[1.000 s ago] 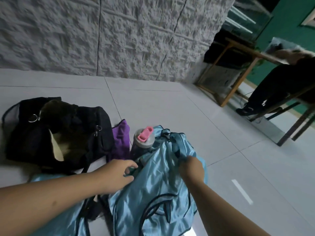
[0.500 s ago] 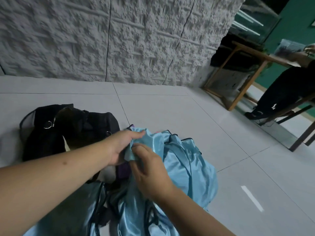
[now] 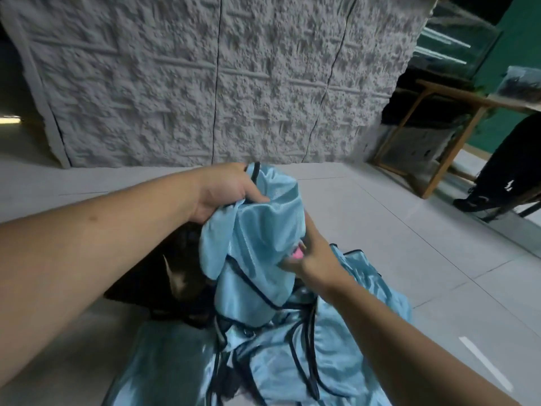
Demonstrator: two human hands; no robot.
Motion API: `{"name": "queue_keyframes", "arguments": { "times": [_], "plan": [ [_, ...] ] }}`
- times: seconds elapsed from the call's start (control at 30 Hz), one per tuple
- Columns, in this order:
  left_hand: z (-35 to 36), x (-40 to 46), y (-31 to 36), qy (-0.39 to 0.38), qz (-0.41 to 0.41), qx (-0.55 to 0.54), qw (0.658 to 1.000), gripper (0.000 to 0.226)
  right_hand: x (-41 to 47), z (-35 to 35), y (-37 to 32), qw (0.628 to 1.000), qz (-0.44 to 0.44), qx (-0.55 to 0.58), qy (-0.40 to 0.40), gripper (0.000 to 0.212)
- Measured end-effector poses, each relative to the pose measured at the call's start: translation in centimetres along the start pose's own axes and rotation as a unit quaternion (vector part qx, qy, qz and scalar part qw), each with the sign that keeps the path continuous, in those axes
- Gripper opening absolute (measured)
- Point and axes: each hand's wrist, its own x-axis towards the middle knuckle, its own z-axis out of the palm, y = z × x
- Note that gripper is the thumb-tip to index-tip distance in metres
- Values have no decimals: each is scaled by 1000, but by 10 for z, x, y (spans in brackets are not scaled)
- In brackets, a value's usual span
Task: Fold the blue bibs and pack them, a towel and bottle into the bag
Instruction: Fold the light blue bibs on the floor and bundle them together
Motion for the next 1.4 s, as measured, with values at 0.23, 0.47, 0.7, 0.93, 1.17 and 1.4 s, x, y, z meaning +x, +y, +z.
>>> {"name": "queue_keyframes", "arguments": {
  "times": [0.23, 0.47, 0.7, 0.93, 1.17, 1.4],
  "plan": [
    [-49, -31, 26, -62, 16, 161, 985, 51, 34, 9, -62, 979, -1, 160, -130, 95],
    [-74, -43, 28, -14, 51, 277, 959, 45, 43, 33, -56, 992, 71, 65, -78, 29],
    [-100, -39, 17, 161, 69, 477, 862, 30, 53, 15, -69, 991, 41, 124, 21, 37],
    [-110, -35, 2, 296, 104, 569, 760, 29, 52, -4, -78, 986, 141, -3, -85, 39],
    [-103, -40, -6, 275, 19, 586, 762, 55, 53, 11, -79, 995, 44, 64, 64, 23],
    [-64, -31, -4, 65, 95, 395, 911, 84, 57, 45, -114, 991, -93, -97, 12, 35]
  ]
}}
